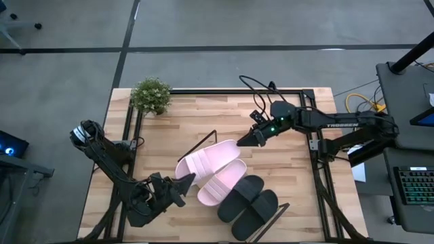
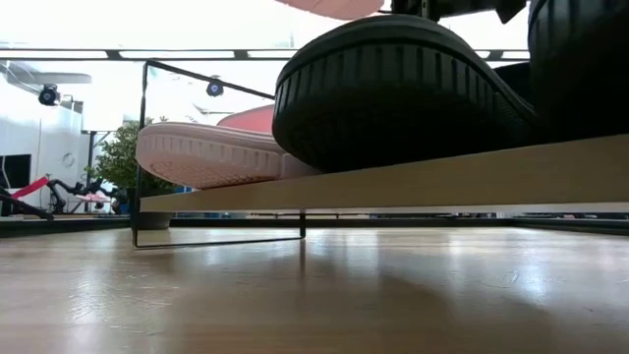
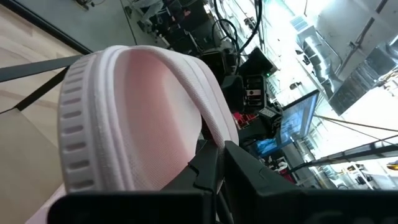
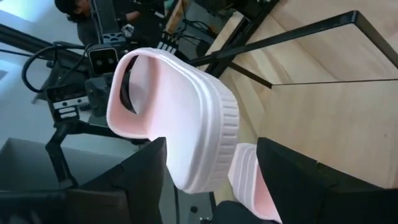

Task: Pick and place slides into the shelf
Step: Put the pink slipper on the shelf beside the other pink slipper

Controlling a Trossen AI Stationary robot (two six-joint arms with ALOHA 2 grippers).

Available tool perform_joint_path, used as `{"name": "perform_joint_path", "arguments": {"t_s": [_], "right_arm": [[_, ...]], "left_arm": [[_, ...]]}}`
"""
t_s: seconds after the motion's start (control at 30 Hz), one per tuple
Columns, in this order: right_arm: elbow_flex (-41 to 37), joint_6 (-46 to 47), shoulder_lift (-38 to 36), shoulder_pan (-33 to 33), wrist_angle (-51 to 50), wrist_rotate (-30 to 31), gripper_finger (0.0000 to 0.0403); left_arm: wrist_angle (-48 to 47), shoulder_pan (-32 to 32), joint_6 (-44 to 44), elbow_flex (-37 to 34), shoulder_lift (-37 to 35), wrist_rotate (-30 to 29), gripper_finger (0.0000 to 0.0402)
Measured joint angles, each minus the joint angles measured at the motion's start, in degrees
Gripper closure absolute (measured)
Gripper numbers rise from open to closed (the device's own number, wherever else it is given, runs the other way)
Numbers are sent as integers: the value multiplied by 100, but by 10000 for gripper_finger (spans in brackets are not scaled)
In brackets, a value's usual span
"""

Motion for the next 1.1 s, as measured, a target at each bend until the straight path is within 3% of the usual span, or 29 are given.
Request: {"name": "perform_joint_path", "arguments": {"t_s": [0.5, 0.63, 0.83, 1.03, 1.1], "right_arm": [[2, 386, 752, 310, 1302, -31, 175], [2, 367, 752, 317, 1331, -12, 215], [2, 392, 651, 297, 1370, 163, 343], [2, 352, 585, 299, 1377, 167, 347], [2, 392, 585, 299, 1375, 171, 323]], "left_arm": [[39, 2, -2, 0, -28, 37, 401], [44, 2, -2, 0, -31, 39, 401], [46, 2, 2, 4, -33, 51, 401], [48, 2, -3, 9, -33, 52, 401], [48, 2, -7, 11, -33, 59, 401]]}}
